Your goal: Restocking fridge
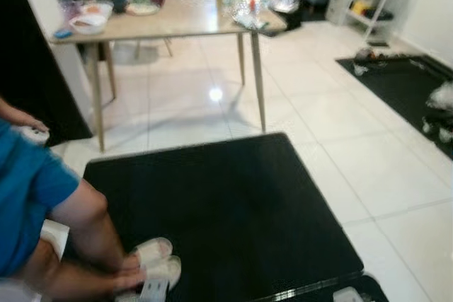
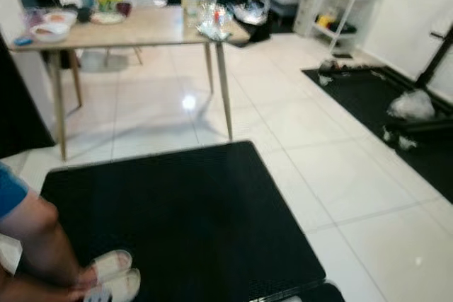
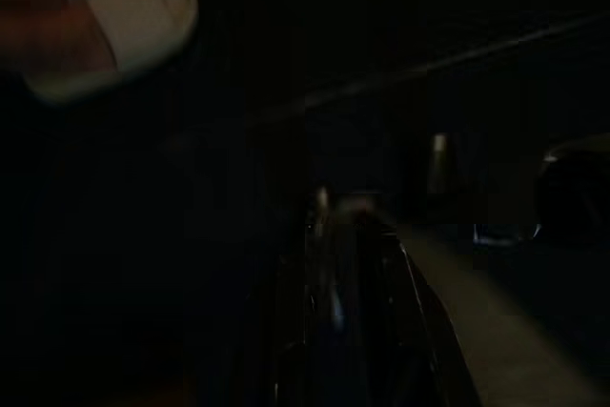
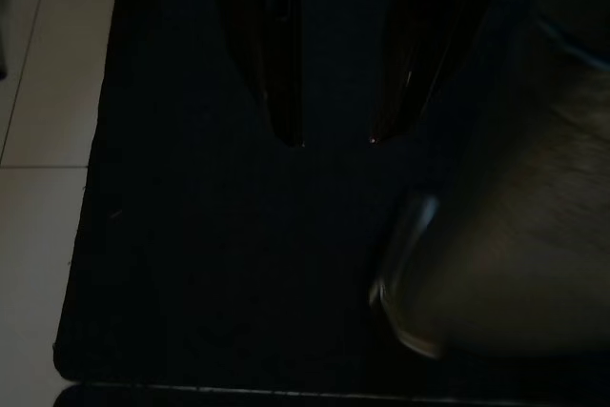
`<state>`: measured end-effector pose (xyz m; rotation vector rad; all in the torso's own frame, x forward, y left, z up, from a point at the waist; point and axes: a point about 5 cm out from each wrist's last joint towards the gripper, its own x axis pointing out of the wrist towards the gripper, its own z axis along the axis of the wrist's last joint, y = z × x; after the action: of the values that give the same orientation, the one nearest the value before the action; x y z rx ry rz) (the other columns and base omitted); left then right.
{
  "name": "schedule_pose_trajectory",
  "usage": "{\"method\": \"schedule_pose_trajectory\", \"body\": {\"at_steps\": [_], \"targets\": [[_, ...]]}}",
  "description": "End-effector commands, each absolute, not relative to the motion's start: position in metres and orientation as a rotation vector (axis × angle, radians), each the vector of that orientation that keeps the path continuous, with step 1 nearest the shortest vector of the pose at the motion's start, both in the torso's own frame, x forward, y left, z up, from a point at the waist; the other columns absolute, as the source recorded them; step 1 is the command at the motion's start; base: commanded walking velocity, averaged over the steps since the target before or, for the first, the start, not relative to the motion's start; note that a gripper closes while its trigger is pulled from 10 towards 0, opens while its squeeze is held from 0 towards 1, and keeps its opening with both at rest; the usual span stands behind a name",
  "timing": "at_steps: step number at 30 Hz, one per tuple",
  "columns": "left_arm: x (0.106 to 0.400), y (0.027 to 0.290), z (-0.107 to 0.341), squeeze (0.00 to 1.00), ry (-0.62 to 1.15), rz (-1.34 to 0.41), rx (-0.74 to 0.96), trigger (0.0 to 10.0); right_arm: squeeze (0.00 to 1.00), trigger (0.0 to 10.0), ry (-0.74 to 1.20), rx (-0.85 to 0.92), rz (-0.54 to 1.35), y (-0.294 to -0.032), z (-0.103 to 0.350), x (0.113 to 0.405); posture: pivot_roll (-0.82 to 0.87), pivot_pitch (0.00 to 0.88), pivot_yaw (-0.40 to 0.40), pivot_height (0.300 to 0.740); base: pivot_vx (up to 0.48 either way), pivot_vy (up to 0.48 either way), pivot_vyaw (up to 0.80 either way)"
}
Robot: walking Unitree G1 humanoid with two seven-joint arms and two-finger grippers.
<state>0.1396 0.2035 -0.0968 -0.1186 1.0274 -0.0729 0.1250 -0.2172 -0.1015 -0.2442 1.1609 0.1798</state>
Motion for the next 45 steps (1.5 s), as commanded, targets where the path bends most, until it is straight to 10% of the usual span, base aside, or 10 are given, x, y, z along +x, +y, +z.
{"method": "schedule_pose_trajectory", "body": {"at_steps": [1,45], "targets": [[0.1379,0.2012,-0.0979,0.0,1.038,-0.088,-0.115,10.0,0.0,10.0,1.177,-0.246,0.164,-0.2221,-0.1017,0.1219,-0.01,0.0,-0.013,0.74,0.48,0.0,-0.8],[0.1386,0.2037,-0.0971,0.0,1.043,-0.111,-0.09,10.0,0.0,10.0,1.173,-0.226,0.143,-0.2189,-0.1028,0.1205,0.02,0.0,-0.003,0.74,0.48,0.0,-0.09]]}}
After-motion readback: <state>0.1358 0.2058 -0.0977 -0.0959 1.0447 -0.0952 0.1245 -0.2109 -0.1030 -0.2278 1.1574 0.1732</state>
